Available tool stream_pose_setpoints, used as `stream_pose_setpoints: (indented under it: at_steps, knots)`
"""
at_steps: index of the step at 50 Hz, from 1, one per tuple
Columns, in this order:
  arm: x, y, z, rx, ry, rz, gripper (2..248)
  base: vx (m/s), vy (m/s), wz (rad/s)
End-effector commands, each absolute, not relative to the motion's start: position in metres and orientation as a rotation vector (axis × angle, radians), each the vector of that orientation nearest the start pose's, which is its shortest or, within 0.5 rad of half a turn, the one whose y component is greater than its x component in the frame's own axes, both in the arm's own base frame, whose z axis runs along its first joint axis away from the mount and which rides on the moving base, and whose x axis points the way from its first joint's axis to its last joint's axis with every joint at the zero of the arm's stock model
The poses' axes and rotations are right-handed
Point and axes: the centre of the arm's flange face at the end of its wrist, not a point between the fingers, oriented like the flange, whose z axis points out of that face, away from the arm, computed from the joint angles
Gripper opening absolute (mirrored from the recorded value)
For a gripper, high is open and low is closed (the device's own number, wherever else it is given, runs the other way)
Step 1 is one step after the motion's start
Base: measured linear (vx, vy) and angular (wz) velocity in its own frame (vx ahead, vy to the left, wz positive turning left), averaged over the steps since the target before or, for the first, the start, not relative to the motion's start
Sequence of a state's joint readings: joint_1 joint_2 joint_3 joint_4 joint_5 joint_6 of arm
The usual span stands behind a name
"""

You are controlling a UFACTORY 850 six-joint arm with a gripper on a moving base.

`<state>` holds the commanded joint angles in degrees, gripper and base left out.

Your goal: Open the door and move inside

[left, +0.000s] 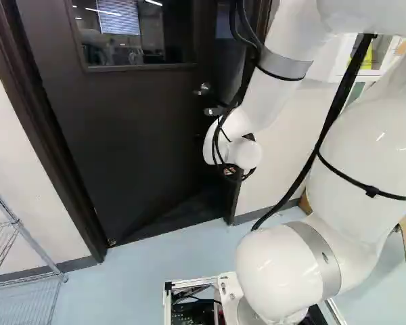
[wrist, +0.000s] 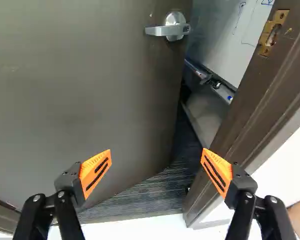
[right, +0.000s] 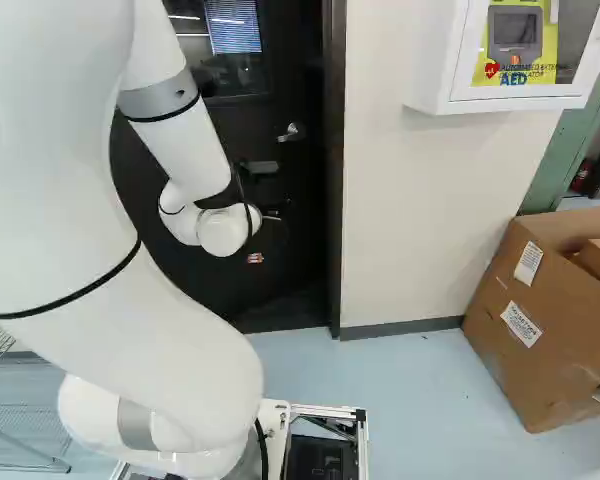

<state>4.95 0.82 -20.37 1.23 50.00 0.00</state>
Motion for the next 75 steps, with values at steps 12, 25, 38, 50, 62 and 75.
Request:
stream_pose_setpoints:
  at_steps: [12,25,38,50,62,75]
  knots:
    - [0.3721,0.0308,0.3819,-2.518,-0.077,-1.801,247,0.000,0.000,0.000]
    - [0.3721,0.0308,0.3819,-2.518,-0.077,-1.801,247,0.017,0.030,-0.001]
    - [0.3721,0.0308,0.3819,-2.518,-0.077,-1.801,247,0.049,0.044,-0.007]
    - [0.3721,0.0308,0.3819,-2.518,-0.077,-1.801,247,0.057,0.029,-0.098]
    - [0.3721,0.0308,0.3819,-2.518,-0.077,-1.801,247,0.059,0.031,-0.166]
    - [0.3721,0.0308,0.3819,-2.518,-0.077,-1.801,247,0.047,0.042,-0.163]
